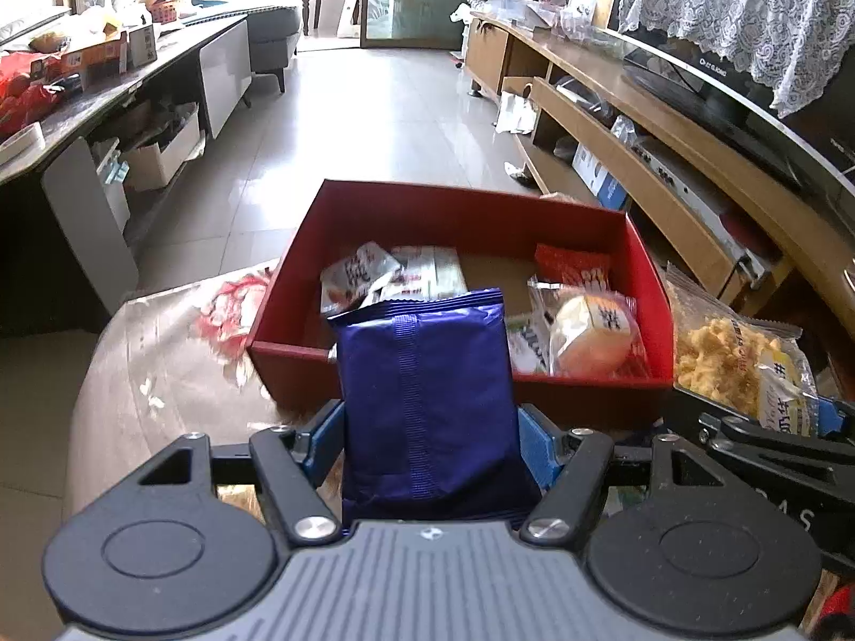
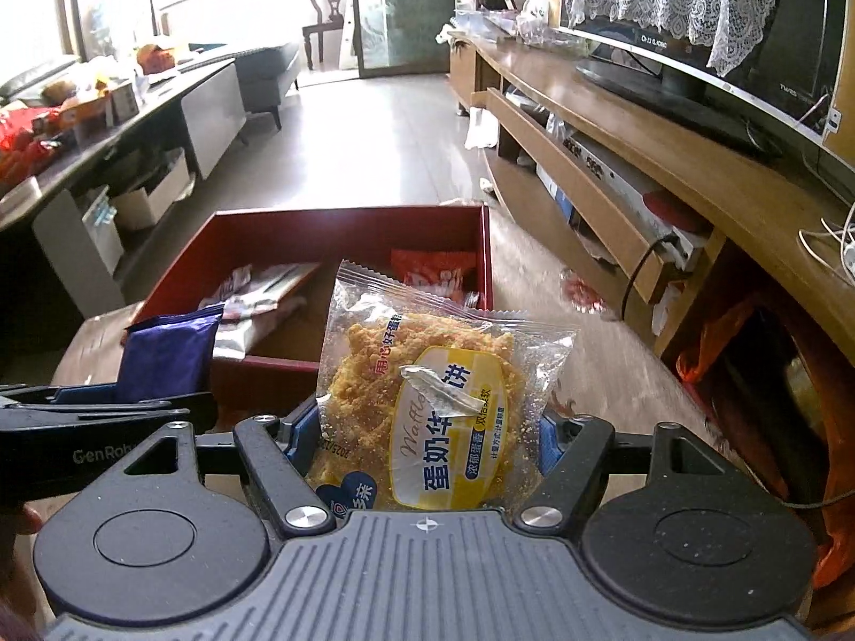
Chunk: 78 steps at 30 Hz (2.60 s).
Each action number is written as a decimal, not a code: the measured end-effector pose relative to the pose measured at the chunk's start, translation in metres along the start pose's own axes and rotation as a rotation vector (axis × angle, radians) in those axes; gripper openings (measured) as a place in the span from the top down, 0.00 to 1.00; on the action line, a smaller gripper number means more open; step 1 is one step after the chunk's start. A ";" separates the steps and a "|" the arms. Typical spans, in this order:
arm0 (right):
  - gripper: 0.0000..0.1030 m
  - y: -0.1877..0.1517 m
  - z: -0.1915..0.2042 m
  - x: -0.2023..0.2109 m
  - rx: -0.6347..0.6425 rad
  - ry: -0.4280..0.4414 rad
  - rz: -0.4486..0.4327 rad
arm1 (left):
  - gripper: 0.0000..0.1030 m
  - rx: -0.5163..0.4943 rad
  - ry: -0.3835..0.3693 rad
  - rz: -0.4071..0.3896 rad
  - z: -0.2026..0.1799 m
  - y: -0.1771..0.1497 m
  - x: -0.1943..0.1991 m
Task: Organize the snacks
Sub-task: 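Carry the blue pouch with left tool while right tool carries the pastry bag toward the box, then release the blue pouch with left tool while right tool drops the pastry bag into the box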
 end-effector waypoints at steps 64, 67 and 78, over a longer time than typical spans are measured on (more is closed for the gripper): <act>0.15 0.064 0.006 -0.094 -0.011 0.055 0.012 | 0.32 0.053 0.079 0.012 0.020 0.066 -0.065; 0.14 0.064 0.007 -0.096 -0.012 0.064 0.011 | 0.31 0.057 0.082 0.013 0.024 0.066 -0.065; 0.05 0.067 0.014 -0.096 0.012 0.089 0.021 | 0.31 0.078 0.083 0.015 0.037 0.066 -0.060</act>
Point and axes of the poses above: each gripper's, at about its wrist camera, not at the fingertips, and x roughly against the way its jaws point, z to its left, y to its top, the point moved 1 cm from there along -x, roughly the way its jaws point
